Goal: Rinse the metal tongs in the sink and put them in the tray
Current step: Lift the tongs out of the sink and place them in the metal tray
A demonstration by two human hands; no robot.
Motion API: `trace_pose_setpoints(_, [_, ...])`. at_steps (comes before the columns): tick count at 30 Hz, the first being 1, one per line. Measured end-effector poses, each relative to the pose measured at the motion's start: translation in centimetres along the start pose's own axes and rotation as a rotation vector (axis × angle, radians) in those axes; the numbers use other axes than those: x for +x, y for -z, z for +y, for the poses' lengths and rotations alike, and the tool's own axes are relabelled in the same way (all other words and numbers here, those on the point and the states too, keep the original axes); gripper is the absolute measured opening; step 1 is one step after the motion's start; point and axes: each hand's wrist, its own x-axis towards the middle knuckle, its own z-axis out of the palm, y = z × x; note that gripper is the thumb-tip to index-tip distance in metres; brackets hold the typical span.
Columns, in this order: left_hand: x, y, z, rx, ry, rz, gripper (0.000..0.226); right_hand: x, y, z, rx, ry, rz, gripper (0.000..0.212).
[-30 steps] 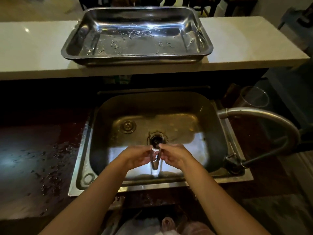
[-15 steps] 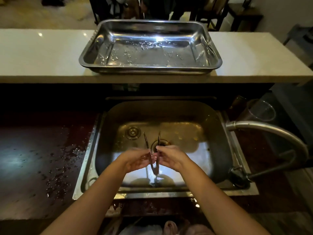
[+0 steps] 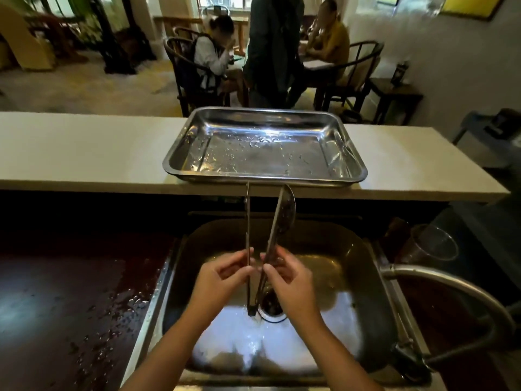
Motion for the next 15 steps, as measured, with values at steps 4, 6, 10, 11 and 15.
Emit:
trace_pose_setpoints(4, [2.2,2.1,5.4,-0.109,-0.125,0.0,0.034,2.4,0.4,-5.9,-0.059,0.227,0.065,0.042])
trace_pose_setpoints(6, [3.7,2.8,8.4,-0.169,-0.159,-0.032,0.033,4.1,0.8,-9.1,-0.03,0.26,0.056,0.042])
trace_pose_setpoints(10, [8.1,4.4,14.3,-0.109,-0.234,-0.086,0.027,8.8,1.8,-15.5,-0.11,0.308,-0.012,0.043])
trace_pose_setpoints(11, [9.3,4.8,15.6,-0.091,-0.242,-0.091,0.025,10.1,2.0,-16.9,-0.097,0.289,-0.022,0.043])
trace_pose_setpoints(15, [14.5,5.7,19.1,-0.003,-0.221,-0.054,0.026,15.1,2.3,-20.6,-0.12,0.24,-0.024,0.045])
